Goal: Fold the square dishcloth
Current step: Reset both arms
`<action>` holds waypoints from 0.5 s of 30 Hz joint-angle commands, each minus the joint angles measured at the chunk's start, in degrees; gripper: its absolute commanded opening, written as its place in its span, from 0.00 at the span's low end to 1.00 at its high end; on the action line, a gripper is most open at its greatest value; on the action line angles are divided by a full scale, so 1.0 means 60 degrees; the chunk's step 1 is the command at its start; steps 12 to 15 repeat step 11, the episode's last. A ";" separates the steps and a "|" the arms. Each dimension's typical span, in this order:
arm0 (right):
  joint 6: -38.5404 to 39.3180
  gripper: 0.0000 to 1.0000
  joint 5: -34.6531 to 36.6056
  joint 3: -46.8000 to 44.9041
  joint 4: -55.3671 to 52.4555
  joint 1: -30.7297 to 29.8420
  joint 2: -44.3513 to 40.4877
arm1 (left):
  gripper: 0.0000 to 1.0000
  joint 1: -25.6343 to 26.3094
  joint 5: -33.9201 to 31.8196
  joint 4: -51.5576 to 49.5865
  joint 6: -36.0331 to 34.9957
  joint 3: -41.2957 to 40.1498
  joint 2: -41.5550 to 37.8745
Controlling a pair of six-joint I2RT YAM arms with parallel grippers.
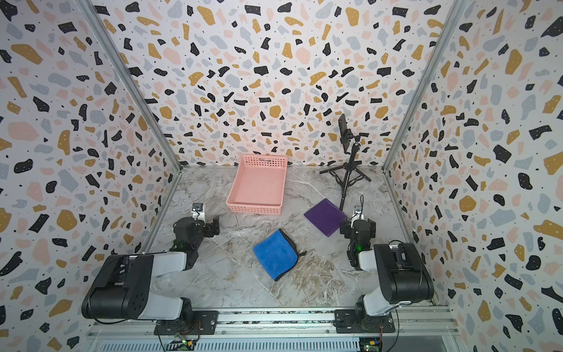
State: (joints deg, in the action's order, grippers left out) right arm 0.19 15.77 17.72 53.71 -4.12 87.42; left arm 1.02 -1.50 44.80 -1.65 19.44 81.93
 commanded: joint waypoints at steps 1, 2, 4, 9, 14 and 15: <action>-0.0112 1.00 0.0109 0.0232 -0.0181 0.0019 -0.0116 | 0.93 0.0039 -0.0086 0.0168 0.0114 0.0100 0.0015; -0.0107 1.00 0.0111 0.0227 -0.0149 0.0021 -0.0096 | 0.93 0.0036 -0.0087 0.0166 0.0114 0.0100 0.0020; -0.0100 1.00 0.0107 0.0234 -0.0138 0.0023 -0.0104 | 0.93 0.0036 -0.0110 0.0156 0.0097 0.0131 0.0060; -0.0104 1.00 0.0104 0.0226 -0.0112 0.0027 -0.0091 | 0.94 0.0036 -0.0050 0.0310 0.0081 0.0052 0.0047; -0.0101 1.00 0.0108 0.0226 -0.0133 0.0026 -0.0097 | 0.94 0.0036 -0.0053 0.0239 0.0122 0.0055 -0.0003; -0.0101 1.00 0.0108 0.0226 -0.0133 0.0026 -0.0097 | 0.94 0.0036 -0.0053 0.0239 0.0122 0.0055 -0.0003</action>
